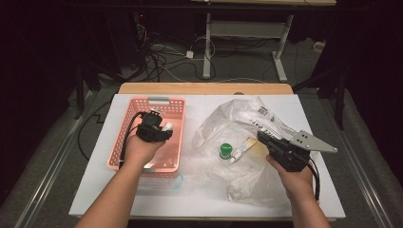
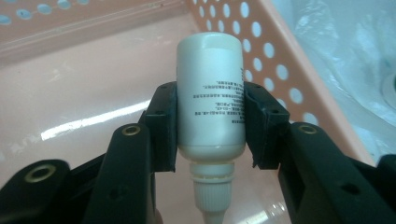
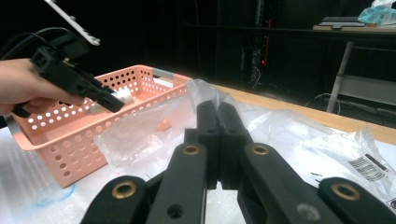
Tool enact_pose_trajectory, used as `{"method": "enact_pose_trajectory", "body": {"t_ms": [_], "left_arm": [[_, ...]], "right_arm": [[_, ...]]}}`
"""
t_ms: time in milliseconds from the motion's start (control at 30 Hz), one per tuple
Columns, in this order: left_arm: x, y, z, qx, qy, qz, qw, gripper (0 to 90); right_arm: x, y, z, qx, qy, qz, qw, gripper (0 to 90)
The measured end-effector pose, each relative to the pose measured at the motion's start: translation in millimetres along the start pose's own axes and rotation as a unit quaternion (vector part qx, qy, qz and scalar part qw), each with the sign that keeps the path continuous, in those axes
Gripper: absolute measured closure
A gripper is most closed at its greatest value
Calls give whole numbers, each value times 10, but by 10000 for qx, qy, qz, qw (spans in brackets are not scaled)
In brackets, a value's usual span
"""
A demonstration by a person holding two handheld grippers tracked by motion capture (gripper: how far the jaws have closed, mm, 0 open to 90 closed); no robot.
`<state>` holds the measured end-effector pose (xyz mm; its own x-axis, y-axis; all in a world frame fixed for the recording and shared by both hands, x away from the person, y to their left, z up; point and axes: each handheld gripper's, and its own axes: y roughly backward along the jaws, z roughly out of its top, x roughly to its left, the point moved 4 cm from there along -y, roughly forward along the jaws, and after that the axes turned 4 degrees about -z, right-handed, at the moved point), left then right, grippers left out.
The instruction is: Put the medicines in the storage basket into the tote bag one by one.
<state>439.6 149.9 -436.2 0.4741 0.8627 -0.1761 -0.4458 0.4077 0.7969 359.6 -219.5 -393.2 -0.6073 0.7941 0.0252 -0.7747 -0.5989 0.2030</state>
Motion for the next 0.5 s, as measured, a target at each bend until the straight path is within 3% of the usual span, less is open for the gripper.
{"method": "enact_pose_trajectory", "body": {"t_ms": [267, 500], "left_arm": [[-96, 186, -156, -411, -215, -102, 9989, 584], [-203, 330, -312, -811, -411, -178, 9957, 584]], "right_arm": [[0, -5, -4, 11, 11, 2, 10000, 900], [2, -9, -12, 31, 7, 7, 10000, 900]]}}
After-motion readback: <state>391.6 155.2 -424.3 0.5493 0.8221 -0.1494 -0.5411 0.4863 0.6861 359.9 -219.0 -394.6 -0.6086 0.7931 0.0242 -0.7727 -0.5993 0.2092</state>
